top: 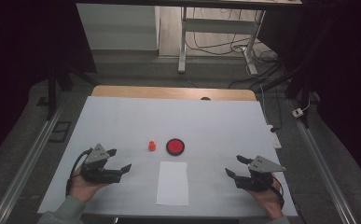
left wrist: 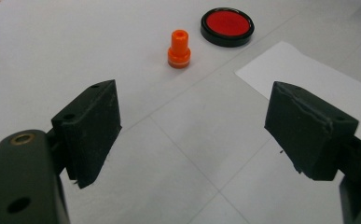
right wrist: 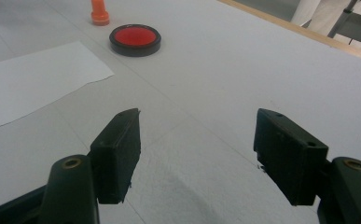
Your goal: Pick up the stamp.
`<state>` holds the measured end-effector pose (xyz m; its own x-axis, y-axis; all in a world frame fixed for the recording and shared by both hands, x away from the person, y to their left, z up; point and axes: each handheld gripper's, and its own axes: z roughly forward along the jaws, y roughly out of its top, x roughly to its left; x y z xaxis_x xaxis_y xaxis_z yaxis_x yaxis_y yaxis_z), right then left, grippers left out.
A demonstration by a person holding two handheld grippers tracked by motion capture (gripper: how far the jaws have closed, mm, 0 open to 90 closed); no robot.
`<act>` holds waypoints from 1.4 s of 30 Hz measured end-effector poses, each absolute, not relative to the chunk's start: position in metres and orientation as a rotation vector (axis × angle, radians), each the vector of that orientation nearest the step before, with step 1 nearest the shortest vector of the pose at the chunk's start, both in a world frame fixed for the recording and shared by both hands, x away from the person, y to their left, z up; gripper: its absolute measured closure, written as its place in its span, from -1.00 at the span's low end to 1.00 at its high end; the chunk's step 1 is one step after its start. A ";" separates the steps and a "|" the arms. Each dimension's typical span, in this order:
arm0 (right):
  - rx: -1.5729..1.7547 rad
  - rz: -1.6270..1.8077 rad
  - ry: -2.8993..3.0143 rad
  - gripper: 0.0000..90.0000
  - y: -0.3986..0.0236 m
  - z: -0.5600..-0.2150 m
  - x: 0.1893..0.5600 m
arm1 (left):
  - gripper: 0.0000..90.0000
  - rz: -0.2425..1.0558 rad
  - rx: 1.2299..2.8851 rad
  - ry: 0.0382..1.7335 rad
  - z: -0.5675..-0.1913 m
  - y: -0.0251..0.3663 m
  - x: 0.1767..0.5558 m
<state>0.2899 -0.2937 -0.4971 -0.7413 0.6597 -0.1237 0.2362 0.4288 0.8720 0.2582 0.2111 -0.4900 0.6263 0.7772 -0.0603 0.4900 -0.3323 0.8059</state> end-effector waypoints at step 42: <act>0.760 1.238 2.251 -0.27 -0.287 -0.500 0.292 | -0.54 0.377 2.099 0.932 -0.484 0.152 0.329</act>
